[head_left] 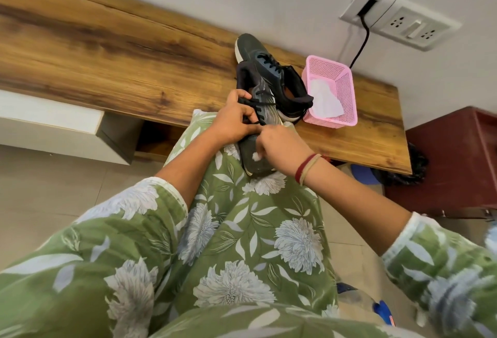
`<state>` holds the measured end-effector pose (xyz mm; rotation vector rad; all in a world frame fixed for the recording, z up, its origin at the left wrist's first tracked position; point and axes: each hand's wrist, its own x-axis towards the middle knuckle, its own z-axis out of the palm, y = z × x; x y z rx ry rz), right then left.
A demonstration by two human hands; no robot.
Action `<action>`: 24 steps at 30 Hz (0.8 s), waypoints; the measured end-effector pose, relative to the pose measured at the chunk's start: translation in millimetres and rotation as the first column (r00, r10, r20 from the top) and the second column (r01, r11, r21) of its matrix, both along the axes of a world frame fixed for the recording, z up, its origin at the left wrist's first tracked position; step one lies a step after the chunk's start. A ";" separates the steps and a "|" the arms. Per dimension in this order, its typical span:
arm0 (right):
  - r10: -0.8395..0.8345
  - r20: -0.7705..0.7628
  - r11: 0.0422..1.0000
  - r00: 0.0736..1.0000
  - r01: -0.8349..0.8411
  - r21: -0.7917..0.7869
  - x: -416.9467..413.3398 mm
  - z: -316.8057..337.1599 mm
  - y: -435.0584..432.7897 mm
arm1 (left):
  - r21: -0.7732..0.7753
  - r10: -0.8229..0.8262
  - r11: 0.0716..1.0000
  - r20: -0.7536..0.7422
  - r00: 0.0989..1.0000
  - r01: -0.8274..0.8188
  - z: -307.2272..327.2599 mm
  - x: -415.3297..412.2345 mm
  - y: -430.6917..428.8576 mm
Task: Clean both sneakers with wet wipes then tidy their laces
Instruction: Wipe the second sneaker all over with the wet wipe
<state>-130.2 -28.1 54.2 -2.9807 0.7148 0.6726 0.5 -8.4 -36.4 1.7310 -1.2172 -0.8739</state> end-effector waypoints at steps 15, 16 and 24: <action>-0.188 0.031 0.846 0.982 0.146 0.514 -14.3 33.7 -13.8 | -0.022 0.036 0.999 -0.139 0.990 -0.039 5.5 -0.7 1.6; -0.309 0.112 0.778 0.945 0.183 0.601 -20.1 36.7 -20.3 | -0.027 0.057 0.998 -0.144 0.988 -0.062 6.9 0.2 2.2; -0.894 0.337 0.419 0.294 0.284 0.862 -55.4 10.2 -51.5 | 0.003 0.274 0.961 -0.115 0.955 -0.275 13.6 -2.7 14.4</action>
